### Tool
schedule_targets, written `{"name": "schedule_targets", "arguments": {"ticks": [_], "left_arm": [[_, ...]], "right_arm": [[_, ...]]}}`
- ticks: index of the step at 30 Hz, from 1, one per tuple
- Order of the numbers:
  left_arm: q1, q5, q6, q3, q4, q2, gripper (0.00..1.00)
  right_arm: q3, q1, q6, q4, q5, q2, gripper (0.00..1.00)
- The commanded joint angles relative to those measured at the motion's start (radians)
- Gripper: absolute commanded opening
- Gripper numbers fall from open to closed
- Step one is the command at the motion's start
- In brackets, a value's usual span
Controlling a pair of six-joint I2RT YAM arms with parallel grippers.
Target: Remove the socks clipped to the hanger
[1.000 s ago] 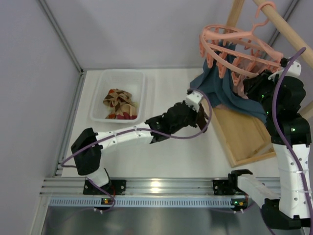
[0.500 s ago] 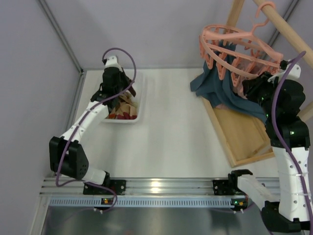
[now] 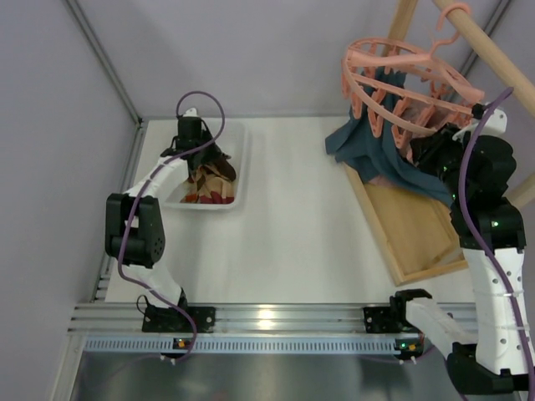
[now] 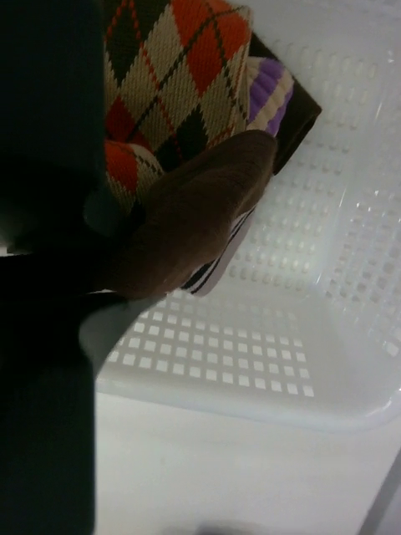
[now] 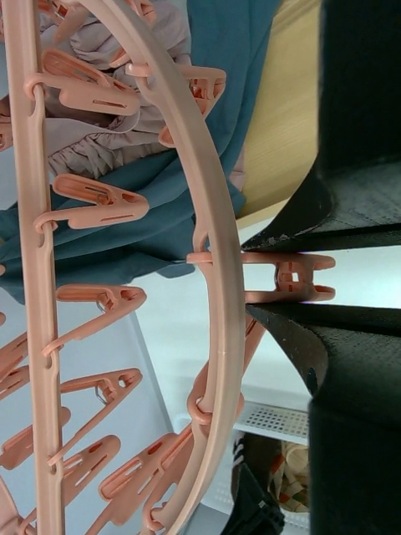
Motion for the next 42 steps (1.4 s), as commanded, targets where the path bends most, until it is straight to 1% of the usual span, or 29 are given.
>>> {"name": "schedule_targets", "arguments": {"ticks": [1, 2, 3, 4, 5, 6, 8, 11, 12, 14, 15, 20, 24, 25, 27, 28, 30, 33, 37, 38, 42], "left_arm": [[0.003, 0.031, -0.049, 0.023, 0.023, -0.028, 0.29], [0.003, 0.031, -0.054, 0.020, 0.023, -0.032, 0.42], [0.003, 0.025, -0.055, 0.019, 0.022, -0.043, 0.65], [0.003, 0.022, -0.060, 0.020, 0.009, -0.046, 0.74], [0.003, 0.021, -0.060, 0.022, 0.005, -0.058, 0.84], [0.003, 0.019, -0.063, 0.022, 0.002, -0.064, 0.97], [0.003, 0.025, -0.068, 0.016, -0.003, -0.093, 0.98], [0.001, 0.045, -0.078, -0.009, -0.003, -0.146, 0.98], [0.001, 0.060, -0.087, -0.024, -0.003, -0.161, 0.98], [-0.002, 0.079, -0.089, -0.038, -0.003, -0.207, 0.98], [-0.002, 0.086, -0.091, -0.046, -0.001, -0.224, 0.98], [-0.059, 0.090, -0.084, -0.095, -0.003, -0.342, 0.98], [-0.155, 0.083, -0.081, -0.112, -0.001, -0.402, 0.98], [-0.203, 0.076, -0.078, -0.115, -0.001, -0.425, 0.98], [-0.252, 0.042, -0.077, -0.133, -0.001, -0.449, 0.98], [-0.298, 0.033, -0.080, -0.142, -0.001, -0.475, 0.98], [-0.335, 0.014, -0.092, -0.179, -0.003, -0.502, 0.98], [-0.395, 0.008, -0.130, -0.248, -0.003, -0.561, 0.98], [-0.435, 0.017, -0.169, -0.329, 0.000, -0.650, 0.98], [-0.439, 0.022, -0.184, -0.349, -0.001, -0.667, 0.98], [-0.481, 0.045, -0.224, -0.443, 0.000, -0.752, 0.98]], "right_arm": [[-0.011, -0.009, -0.012, -0.010, -0.037, -0.002, 0.22], [-0.012, -0.008, -0.012, -0.013, -0.040, -0.004, 0.25], [-0.014, -0.008, -0.012, -0.013, -0.040, -0.004, 0.27], [-0.014, -0.008, -0.012, -0.014, -0.039, -0.005, 0.34], [-0.017, -0.009, -0.012, -0.019, -0.037, -0.011, 0.37], [-0.017, -0.008, -0.016, -0.020, -0.037, -0.012, 0.43], [-0.012, -0.009, -0.019, -0.036, -0.039, -0.013, 0.49], [-0.015, -0.008, -0.019, -0.053, -0.036, -0.025, 0.68], [-0.018, -0.009, -0.019, -0.056, -0.033, -0.030, 0.80], [-0.026, -0.008, -0.019, -0.074, -0.018, -0.045, 0.90], [-0.029, -0.009, -0.022, -0.082, -0.017, -0.048, 0.99], [-0.043, -0.009, -0.032, -0.137, -0.001, -0.085, 0.99], [-0.075, -0.008, -0.027, -0.175, 0.013, -0.145, 1.00], [-0.089, -0.008, -0.025, -0.182, 0.016, -0.169, 0.99], [-0.104, -0.009, -0.019, -0.201, 0.021, -0.194, 1.00], [-0.128, -0.009, -0.015, -0.218, 0.022, -0.217, 0.99], [-0.162, -0.009, -0.009, -0.231, 0.022, -0.242, 0.99], [-0.253, -0.008, 0.004, -0.235, 0.006, -0.289, 0.99], [-0.403, -0.008, 0.034, -0.235, -0.066, -0.346, 0.99], [-0.434, -0.008, 0.051, -0.222, -0.068, -0.358, 1.00], [-0.587, -0.009, 0.105, -0.160, -0.158, -0.433, 0.99]]}}
